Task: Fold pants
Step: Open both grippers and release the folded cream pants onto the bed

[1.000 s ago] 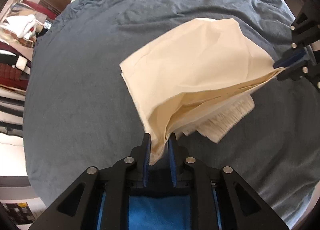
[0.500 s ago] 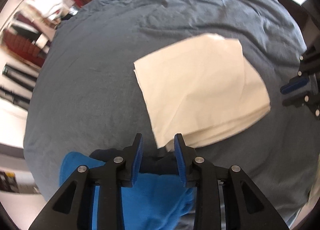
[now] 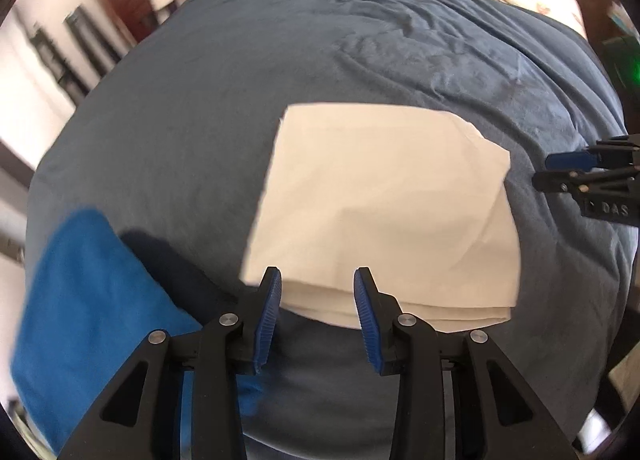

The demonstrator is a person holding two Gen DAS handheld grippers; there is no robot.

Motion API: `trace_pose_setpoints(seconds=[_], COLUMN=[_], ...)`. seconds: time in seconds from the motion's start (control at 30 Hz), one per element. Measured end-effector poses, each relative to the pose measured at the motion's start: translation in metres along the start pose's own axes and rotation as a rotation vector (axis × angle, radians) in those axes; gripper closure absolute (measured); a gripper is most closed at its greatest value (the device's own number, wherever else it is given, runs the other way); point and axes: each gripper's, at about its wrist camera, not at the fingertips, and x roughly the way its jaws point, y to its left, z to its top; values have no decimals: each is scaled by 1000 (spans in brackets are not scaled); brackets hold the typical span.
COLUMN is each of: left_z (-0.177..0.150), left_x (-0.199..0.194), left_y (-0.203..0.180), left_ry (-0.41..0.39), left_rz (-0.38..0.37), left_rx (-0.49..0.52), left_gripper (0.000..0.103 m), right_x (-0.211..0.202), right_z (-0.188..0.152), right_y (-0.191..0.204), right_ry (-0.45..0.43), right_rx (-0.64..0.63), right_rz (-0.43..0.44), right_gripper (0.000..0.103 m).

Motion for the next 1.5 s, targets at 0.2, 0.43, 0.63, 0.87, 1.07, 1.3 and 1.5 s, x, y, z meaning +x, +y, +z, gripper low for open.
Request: trace_pose_setpoints(seconds=[0.2, 0.43, 0.63, 0.87, 1.07, 1.3, 1.5], left_z=[-16, -35, -45, -48, -49, -56, -52], left_x=[7, -4, -1, 11, 23, 24, 32], left_y=[-27, -56, -79, -86, -89, -84, -84], left_ry=[75, 94, 65, 28, 52, 66, 73], left_rz=[-16, -97, -137, -157, -151, -192, -232], left_rx=[-245, -551, -776, -944, -965, -985, -1003], left_gripper=[65, 65, 67, 71, 74, 74, 74], right_x=[15, 26, 27, 26, 30, 34, 38], right_z=[8, 8, 8, 8, 16, 19, 19], right_y=[-14, -13, -14, -13, -13, -14, -11], right_ry=[-4, -11, -11, -39, -43, -43, -33], right_rx=[-95, -303, -490, -669, -701, -690, -674], right_rz=[11, 60, 114, 161, 191, 194, 193], right_gripper=[71, 71, 71, 71, 71, 71, 71])
